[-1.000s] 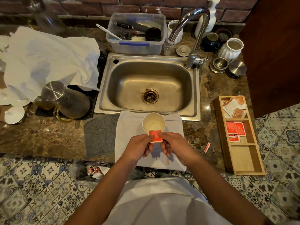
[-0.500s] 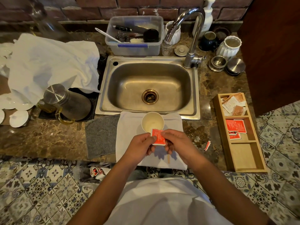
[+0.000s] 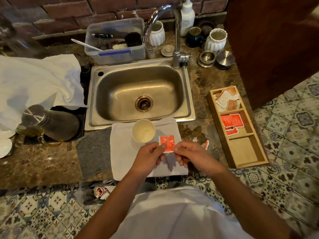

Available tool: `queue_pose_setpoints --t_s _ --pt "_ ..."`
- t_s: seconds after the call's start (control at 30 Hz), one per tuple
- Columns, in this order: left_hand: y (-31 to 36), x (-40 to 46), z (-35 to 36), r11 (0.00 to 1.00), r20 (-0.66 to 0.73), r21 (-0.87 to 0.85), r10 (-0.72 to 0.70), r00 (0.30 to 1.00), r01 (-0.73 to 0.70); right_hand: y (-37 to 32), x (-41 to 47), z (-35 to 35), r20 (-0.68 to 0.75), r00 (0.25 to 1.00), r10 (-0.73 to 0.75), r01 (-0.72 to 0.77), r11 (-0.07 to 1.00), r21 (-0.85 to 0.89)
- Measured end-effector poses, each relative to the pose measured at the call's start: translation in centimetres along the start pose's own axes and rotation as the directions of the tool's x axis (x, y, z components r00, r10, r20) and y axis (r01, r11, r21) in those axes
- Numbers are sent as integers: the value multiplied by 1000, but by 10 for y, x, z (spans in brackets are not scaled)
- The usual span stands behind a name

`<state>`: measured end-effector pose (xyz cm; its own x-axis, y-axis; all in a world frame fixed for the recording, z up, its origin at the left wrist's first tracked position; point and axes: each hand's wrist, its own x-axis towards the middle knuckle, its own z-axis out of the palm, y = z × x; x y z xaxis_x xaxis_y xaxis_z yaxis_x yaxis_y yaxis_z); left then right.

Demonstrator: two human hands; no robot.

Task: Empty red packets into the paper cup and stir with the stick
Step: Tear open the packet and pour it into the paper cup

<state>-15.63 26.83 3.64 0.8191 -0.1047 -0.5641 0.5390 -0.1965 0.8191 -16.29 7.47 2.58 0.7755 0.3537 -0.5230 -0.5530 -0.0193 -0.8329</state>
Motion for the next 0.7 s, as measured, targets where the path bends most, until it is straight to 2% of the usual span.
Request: queue_pose_setpoints --t_s 0.1,0.33,0.5,0.7 --pt "0 6 20 1000 57 24 -19 998 17 9 -15 -15 -57 997 42 -43 999 -21" --pt "-8 25 64 994 236 65 -96 967 82 41 -34 -49 -332 939 92 -75 995 62" --pt "-18 45 93 987 267 90 -153 951 134 64 -41 -65 -430 887 166 -128 985 118" --pt "-39 68 124 956 251 252 -215 944 151 88 -38 -79 -522 807 278 -222 961 168"
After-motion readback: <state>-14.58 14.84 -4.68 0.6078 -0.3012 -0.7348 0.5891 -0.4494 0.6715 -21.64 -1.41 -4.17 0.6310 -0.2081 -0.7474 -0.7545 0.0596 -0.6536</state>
